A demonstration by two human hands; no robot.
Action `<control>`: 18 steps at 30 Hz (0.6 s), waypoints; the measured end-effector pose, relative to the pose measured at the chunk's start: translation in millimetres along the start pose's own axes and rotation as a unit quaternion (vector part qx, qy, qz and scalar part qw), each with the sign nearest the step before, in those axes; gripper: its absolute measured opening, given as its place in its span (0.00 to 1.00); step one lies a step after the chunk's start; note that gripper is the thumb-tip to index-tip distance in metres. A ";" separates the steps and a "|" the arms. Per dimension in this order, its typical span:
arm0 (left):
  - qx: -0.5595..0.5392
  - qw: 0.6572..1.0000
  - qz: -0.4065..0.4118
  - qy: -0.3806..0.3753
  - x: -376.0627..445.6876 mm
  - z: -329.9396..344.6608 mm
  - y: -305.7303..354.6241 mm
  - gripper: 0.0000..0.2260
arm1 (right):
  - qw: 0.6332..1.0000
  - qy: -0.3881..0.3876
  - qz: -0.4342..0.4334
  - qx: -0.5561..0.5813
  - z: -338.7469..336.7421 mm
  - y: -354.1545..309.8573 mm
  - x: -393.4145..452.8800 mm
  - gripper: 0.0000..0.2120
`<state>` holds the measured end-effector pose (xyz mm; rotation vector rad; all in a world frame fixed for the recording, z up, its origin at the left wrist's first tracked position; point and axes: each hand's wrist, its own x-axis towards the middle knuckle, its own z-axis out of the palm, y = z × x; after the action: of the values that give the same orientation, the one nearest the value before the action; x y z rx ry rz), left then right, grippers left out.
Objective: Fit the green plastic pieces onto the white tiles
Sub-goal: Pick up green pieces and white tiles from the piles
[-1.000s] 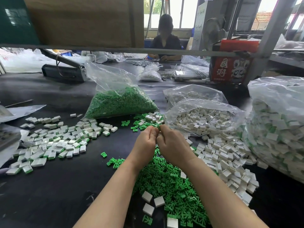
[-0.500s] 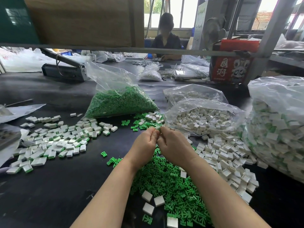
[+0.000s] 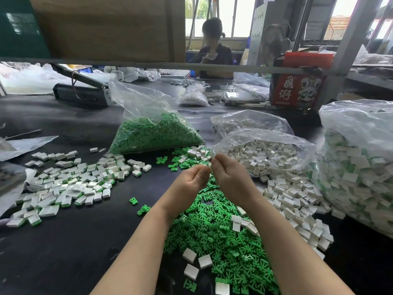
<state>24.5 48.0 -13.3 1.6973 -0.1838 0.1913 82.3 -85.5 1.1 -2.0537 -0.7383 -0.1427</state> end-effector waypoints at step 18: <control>-0.030 0.999 0.001 0.042 0.5 19.3 -5.2 0.13 | 0.982 0.057 0.055 0.171 20.9 -0.7 -4.2 0.17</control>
<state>26.6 29.5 -20.7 1.6252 -0.1273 0.2564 74.7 -70.4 -11.9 -1.7378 -0.5356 -0.0647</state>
